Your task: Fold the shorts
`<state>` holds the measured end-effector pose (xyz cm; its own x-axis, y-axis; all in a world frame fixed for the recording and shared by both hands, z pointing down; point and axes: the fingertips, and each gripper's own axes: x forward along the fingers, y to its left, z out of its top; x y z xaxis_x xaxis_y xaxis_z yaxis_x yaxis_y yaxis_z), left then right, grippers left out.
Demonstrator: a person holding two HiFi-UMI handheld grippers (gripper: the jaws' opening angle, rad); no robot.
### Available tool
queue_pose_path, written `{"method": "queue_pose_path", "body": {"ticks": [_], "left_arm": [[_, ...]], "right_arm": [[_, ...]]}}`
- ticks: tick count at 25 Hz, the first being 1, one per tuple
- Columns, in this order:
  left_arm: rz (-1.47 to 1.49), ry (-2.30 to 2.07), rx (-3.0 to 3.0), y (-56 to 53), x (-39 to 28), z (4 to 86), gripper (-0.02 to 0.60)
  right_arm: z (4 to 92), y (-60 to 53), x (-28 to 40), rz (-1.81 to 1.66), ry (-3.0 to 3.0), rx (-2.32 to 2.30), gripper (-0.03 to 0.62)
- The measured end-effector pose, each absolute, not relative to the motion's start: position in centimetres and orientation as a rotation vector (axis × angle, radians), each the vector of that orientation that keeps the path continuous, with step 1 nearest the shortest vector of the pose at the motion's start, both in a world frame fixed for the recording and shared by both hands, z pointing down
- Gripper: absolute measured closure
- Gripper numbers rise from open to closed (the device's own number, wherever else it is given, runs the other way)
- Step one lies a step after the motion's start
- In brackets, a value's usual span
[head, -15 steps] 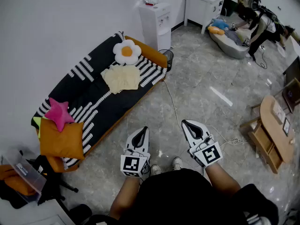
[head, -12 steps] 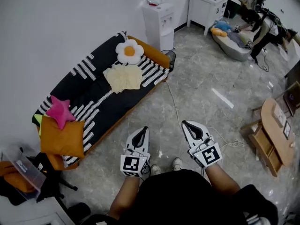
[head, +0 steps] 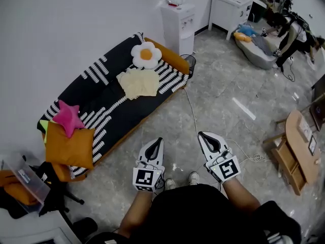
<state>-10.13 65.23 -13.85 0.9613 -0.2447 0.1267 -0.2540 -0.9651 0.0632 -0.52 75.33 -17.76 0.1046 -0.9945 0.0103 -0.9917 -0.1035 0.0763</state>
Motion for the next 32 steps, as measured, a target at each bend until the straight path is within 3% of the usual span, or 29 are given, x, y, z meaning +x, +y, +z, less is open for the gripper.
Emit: {"method": "queue_pose_path", "body": {"ticks": [12,13,15,20,22,23,32], "left_arm": [[0.186,-0.446,3.061,60.5,-13.1,-13.1,0.583],[0.188,-0.453,3.062,60.0,-13.4,-13.1,0.581],[0.199,-0.462,3.061,59.1,-13.7,-12.9,0.493],[0.207,-0.551,3.035,56.1,-14.0,-12.1,0.235],[0.2,-0.594,3.021,54.7,-13.5,-11.7,0.052],[0.196,-0.615,3.015,53.9,-13.1,-11.5,-0.012],[0.287,-0.8,2.998,46.5,-9.0,-9.8,-0.012]], "right_arm": [[-17.3,71.2,-3.1,-0.14,-2.062,2.285,0.592],[-17.3,70.7,-3.3,-0.139,-2.063,2.284,0.529],[-17.2,69.7,-3.3,-0.142,-2.054,2.286,0.408],[-16.5,67.3,-2.0,-0.159,-2.009,2.321,0.18],[-16.4,66.1,-0.7,-0.176,-1.98,2.36,0.045],[-16.3,65.5,0.0,-0.187,-1.961,2.378,0.011],[-14.3,58.0,6.9,-0.162,-1.978,2.323,0.002]]}}
